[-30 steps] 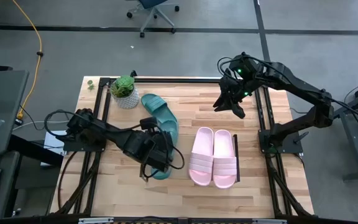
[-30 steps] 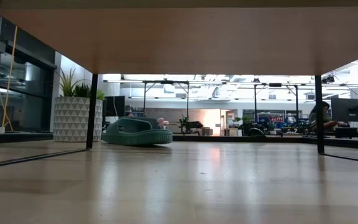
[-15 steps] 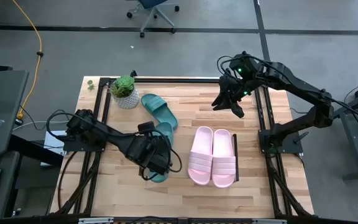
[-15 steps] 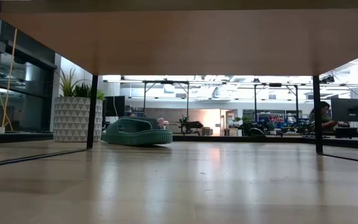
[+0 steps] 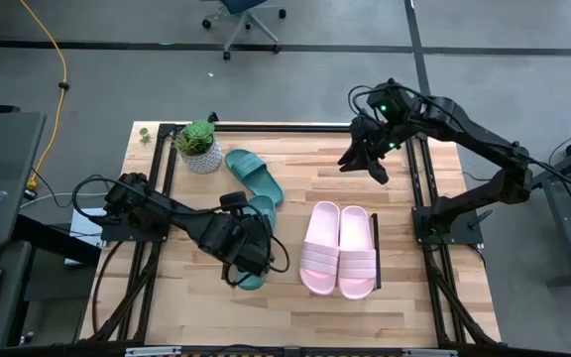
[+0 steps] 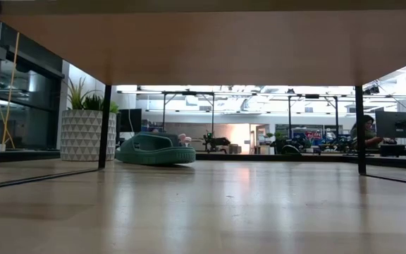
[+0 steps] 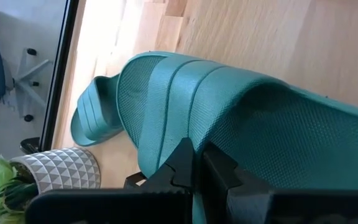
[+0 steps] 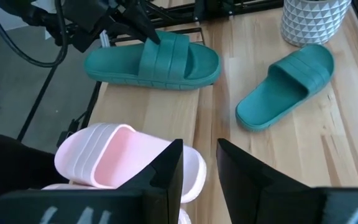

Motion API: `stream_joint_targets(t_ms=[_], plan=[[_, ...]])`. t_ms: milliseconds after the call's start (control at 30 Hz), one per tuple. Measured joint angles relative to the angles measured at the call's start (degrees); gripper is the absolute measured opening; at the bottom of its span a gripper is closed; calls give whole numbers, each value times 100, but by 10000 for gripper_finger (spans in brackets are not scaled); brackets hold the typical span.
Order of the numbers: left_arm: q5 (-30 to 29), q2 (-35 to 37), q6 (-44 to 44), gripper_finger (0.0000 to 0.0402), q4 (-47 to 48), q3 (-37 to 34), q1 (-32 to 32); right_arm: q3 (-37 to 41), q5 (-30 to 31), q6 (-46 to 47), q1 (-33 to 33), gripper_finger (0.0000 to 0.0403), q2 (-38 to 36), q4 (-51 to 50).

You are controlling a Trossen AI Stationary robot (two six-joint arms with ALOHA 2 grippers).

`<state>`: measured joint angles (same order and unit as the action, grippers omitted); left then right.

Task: Pick and place slides into the shelf
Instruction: Put the bottom green slide on the shelf

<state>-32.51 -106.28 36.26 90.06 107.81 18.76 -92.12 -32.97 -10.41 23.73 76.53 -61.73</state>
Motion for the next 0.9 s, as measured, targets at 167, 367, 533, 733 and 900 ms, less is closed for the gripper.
stream_joint_targets(t_ms=[167, 367, 533, 733, 900], plan=[[3, 0, -129, 0, 0, 0, 0, 0, 0, -6, 41, 87, 0, 0], [12, 0, -292, 0, 0, 0, 0, 0, -2, -11, 41, 87, 0, 0], [15, 0, -374, 0, -2, 0, 0, 0, -2, -13, 41, 87, 0, 0], [123, 0, -624, 0, -4, 0, 0, 0, -4, -35, 41, 87, 0, 11], [199, 0, -797, 0, -4, 0, 0, 0, -4, -37, 41, 87, 0, 11]])
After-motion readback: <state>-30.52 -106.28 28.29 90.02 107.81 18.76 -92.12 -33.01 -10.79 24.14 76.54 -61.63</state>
